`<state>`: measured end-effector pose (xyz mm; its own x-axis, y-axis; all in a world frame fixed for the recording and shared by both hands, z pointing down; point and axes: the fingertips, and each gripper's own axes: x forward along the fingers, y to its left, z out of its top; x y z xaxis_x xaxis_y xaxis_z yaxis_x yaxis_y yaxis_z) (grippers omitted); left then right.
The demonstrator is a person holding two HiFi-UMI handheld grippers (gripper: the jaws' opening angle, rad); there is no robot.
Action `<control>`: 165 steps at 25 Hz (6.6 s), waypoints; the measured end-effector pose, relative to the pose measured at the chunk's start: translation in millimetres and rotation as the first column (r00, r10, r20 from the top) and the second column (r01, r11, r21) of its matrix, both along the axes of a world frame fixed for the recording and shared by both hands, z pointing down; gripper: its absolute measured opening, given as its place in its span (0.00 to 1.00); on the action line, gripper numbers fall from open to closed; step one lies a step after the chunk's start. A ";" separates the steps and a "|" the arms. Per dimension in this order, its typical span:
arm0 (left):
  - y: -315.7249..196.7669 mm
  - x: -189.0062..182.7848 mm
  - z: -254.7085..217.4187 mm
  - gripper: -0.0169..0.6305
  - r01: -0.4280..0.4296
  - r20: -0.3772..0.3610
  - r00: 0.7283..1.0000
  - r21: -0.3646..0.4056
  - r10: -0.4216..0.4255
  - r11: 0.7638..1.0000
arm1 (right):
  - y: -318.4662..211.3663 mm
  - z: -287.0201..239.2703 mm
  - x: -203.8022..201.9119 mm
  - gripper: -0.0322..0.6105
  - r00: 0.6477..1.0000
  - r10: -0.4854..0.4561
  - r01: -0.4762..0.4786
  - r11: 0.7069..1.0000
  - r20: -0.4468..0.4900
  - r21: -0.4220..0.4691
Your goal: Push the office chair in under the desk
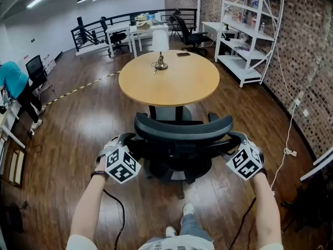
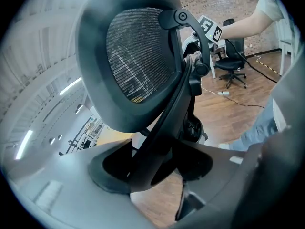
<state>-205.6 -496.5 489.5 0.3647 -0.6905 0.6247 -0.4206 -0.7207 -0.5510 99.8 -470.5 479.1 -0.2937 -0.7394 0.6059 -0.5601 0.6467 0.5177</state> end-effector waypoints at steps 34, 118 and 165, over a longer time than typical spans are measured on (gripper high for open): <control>-130.2 43.7 -3.1 0.47 0.037 -0.014 0.999 0.013 -0.036 0.999 | -139.4 -3.4 42.3 0.50 1.000 -0.029 0.030 0.998 -0.006 0.056; 175.8 89.4 -127.1 0.05 0.253 -0.762 0.643 0.118 -0.076 0.960 | 147.8 -105.9 -123.0 0.05 0.786 -0.062 -0.093 0.972 0.615 0.217; 460.4 249.0 -145.0 0.05 0.420 -0.881 0.456 0.089 -0.126 0.903 | 437.7 -123.1 -12.0 0.05 0.615 -0.217 0.012 0.964 0.758 0.266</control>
<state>43.4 -36.1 344.5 0.3661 -0.9260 -0.0923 -0.9271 -0.3715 0.0500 87.8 -32.8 356.0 -0.6673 -0.7425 -0.0588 -0.7448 0.6649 0.0559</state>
